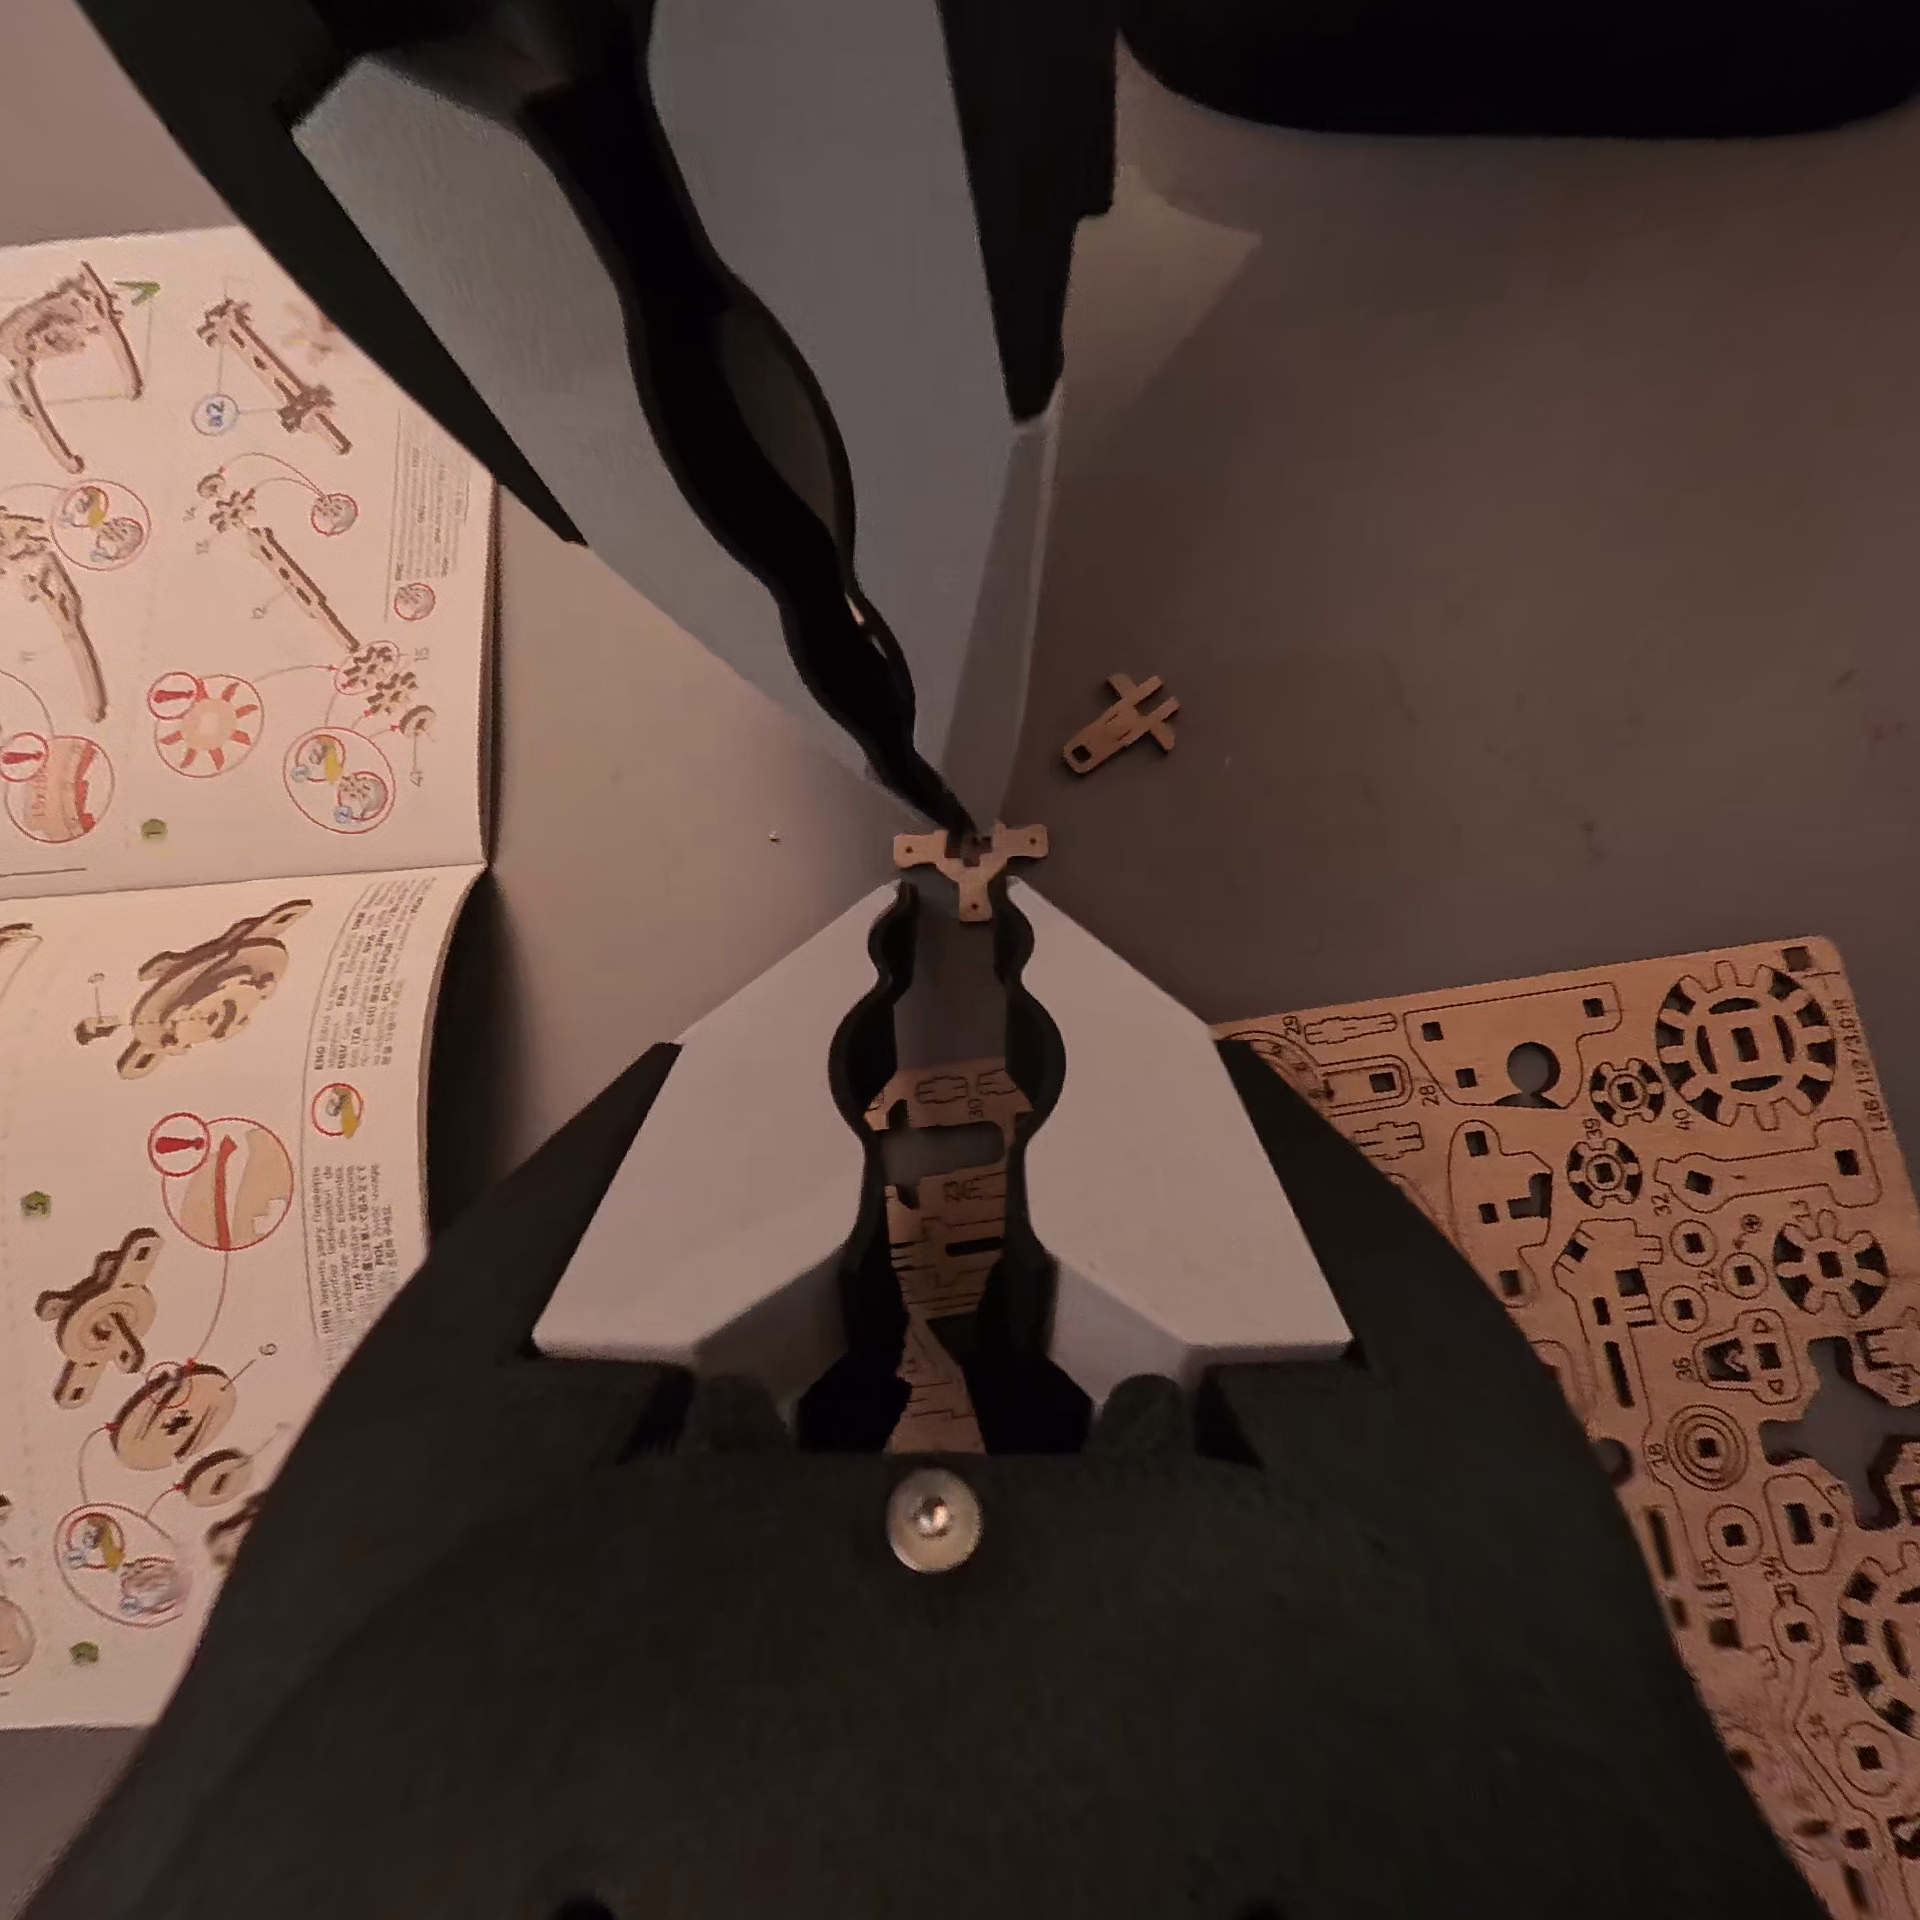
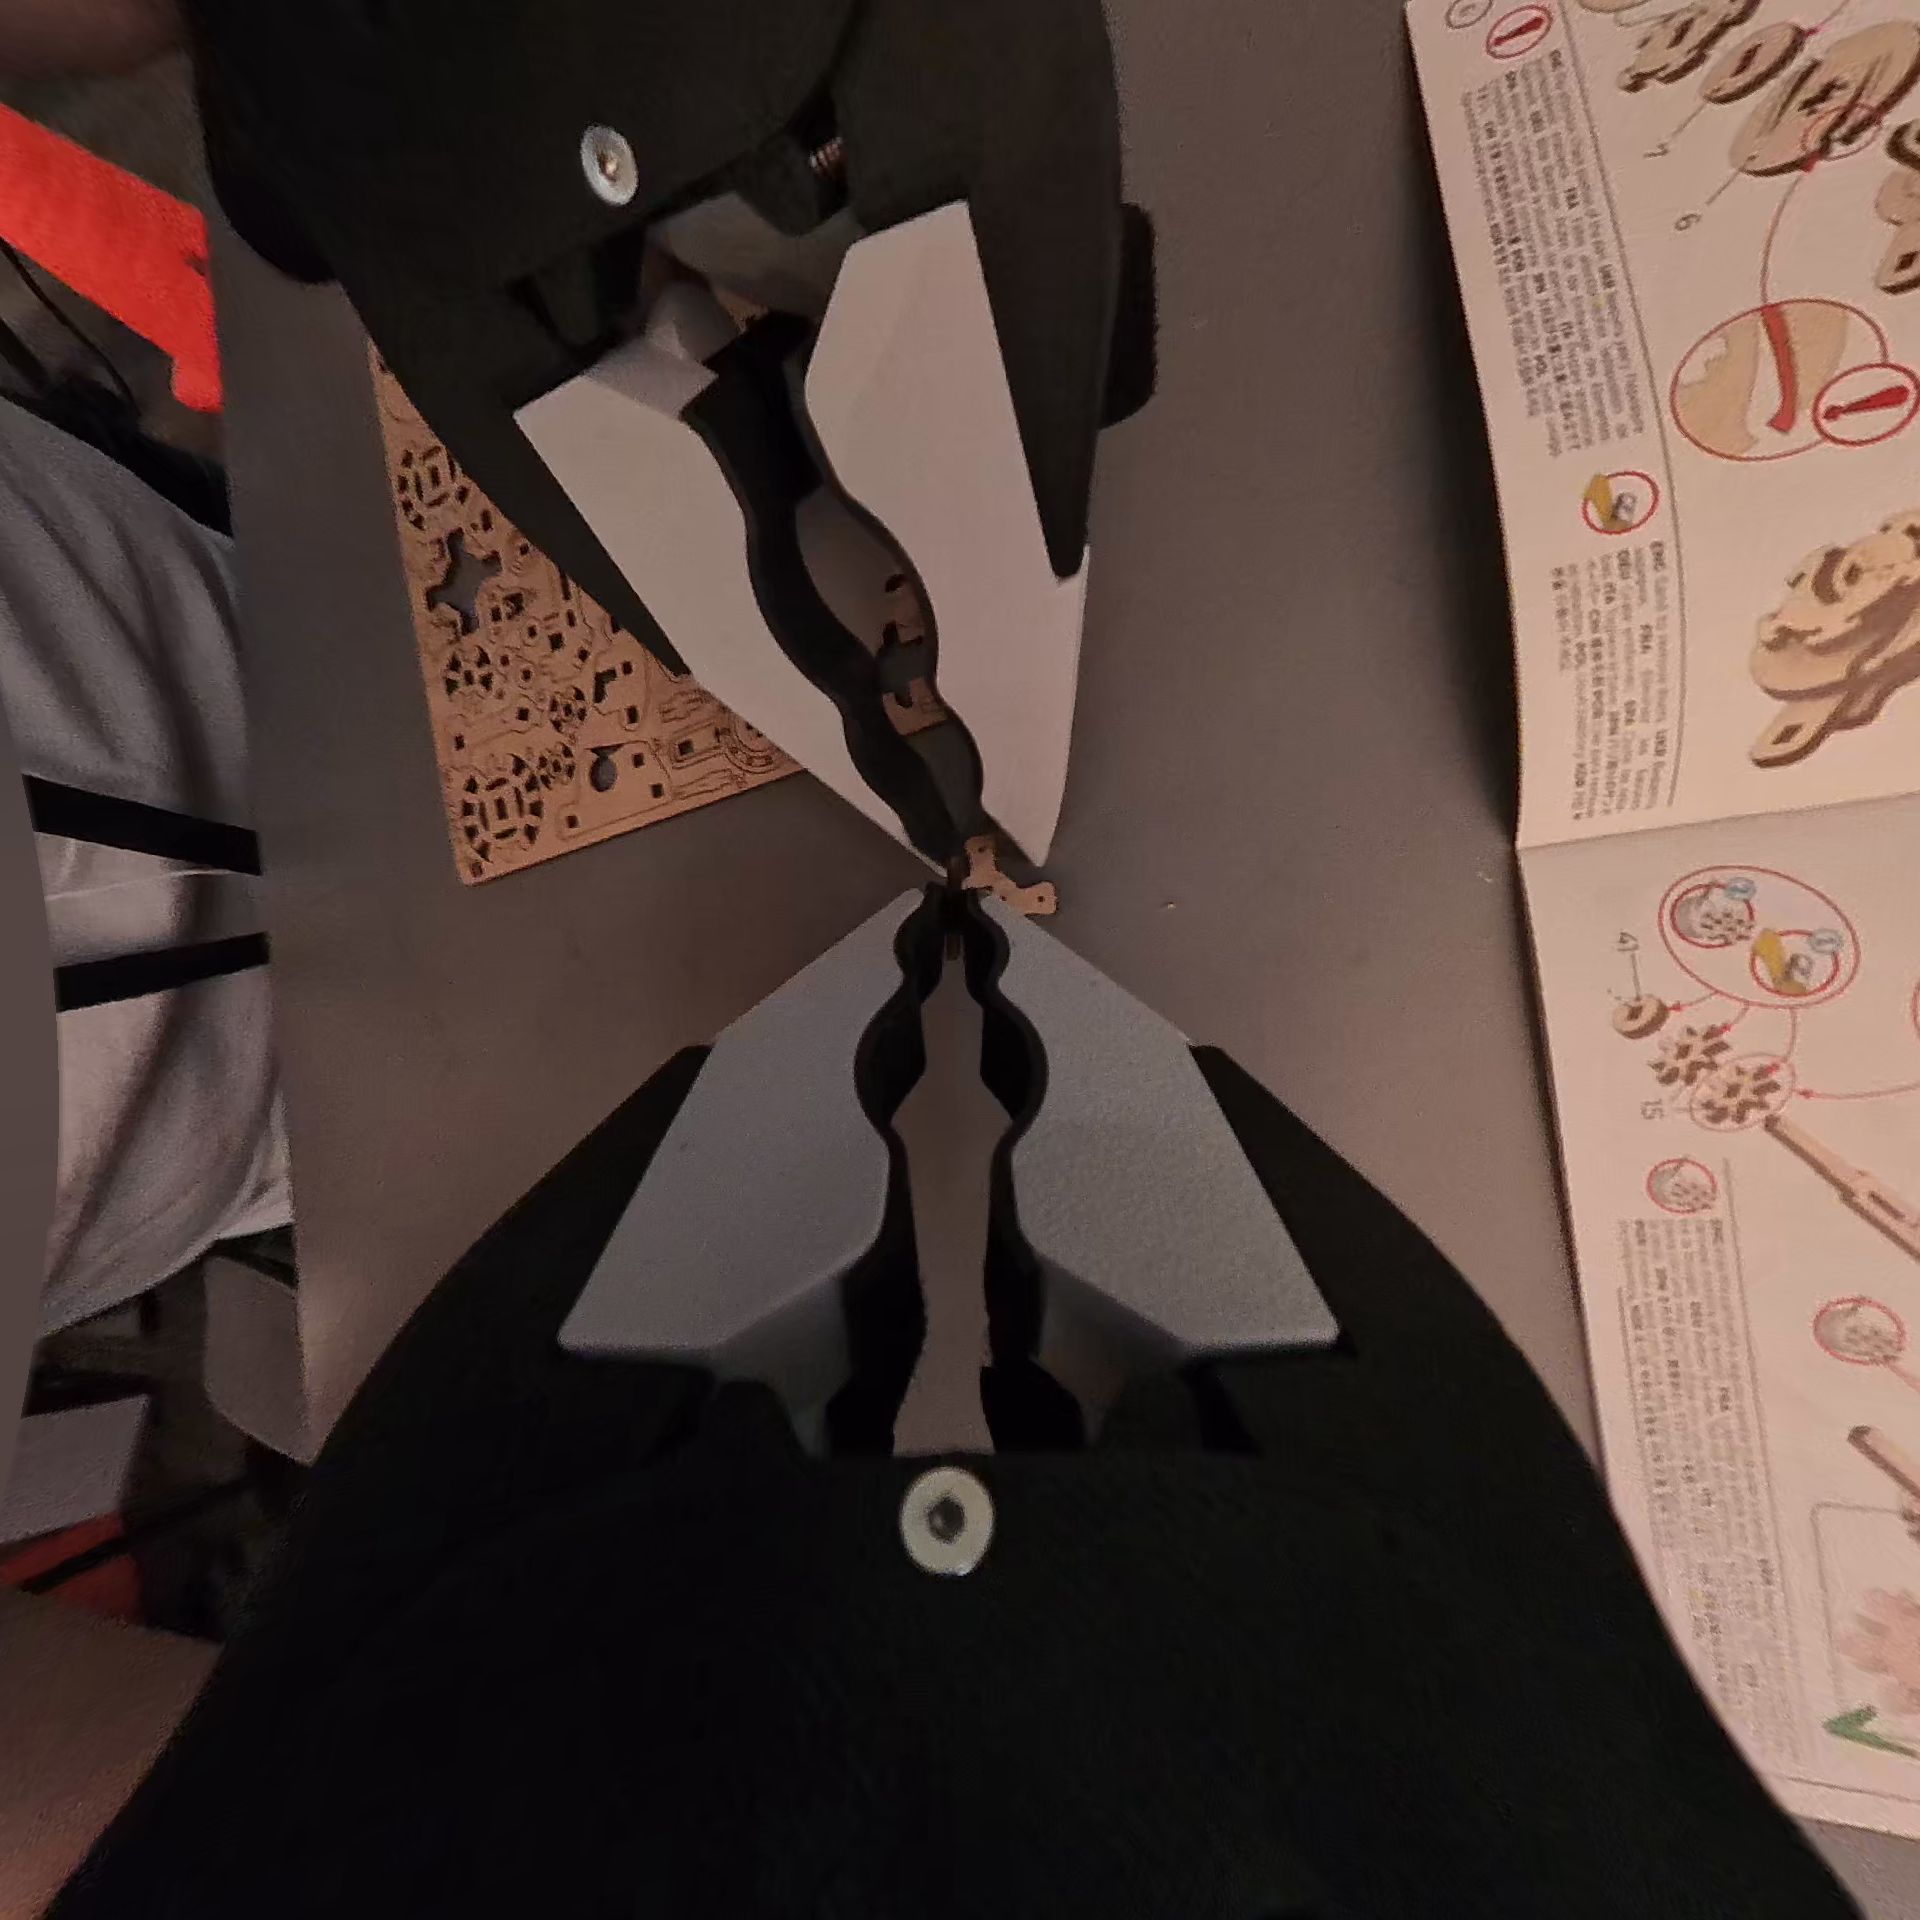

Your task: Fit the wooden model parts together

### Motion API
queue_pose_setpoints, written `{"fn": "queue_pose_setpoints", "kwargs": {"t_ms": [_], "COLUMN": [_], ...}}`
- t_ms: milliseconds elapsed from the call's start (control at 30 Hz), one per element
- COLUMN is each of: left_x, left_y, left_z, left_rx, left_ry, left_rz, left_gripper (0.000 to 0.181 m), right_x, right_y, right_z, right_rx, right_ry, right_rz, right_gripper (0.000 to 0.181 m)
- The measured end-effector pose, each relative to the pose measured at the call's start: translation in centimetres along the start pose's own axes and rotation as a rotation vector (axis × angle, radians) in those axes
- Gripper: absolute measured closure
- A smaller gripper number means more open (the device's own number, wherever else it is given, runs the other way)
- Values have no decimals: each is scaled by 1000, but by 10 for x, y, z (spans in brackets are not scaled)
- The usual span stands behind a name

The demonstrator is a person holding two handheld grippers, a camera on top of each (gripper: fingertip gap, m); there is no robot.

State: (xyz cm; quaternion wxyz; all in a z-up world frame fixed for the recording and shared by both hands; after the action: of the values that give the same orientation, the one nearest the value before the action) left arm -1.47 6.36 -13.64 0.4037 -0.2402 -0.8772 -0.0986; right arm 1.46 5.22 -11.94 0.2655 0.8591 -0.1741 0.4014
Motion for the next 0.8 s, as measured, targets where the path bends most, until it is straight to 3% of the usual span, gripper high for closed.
{"fn": "queue_pose_setpoints", "kwargs": {"t_ms": [200, 333, 600, 800], "left_x": [1, 2, 3, 10], "left_y": [-6, -13, -23, -15], "left_z": [-2, -1, -1, 7], "left_rx": [167, 137, 135, 142], "left_ry": [8, 43, 52, 85], "left_rz": [62, 49, 123, 133], "left_gripper": [153, 151, 154, 154], "right_x": [6, 6, 5, -4], "right_y": [0, 2, 7, 10], "right_z": [-1, 7, 13, 14], "right_rx": [-354, -541, -711, -771], "right_ry": [-111, -158, -312, -348], "right_rz": [5, 97, 238, 218], "right_gripper": [181, 181, 181, 181]}}
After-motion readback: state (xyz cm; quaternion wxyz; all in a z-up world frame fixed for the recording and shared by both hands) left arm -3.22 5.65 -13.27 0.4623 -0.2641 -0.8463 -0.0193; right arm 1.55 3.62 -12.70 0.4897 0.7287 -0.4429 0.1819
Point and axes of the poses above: each gripper's, where its closed fingertips meet, x back along the fingers, z out of its underside, y = z × x across the jaws, the point moved 3 cm from there along x, back along the fingers, and after that the axes turned 6 degrees about x, right-handed, at the moved point
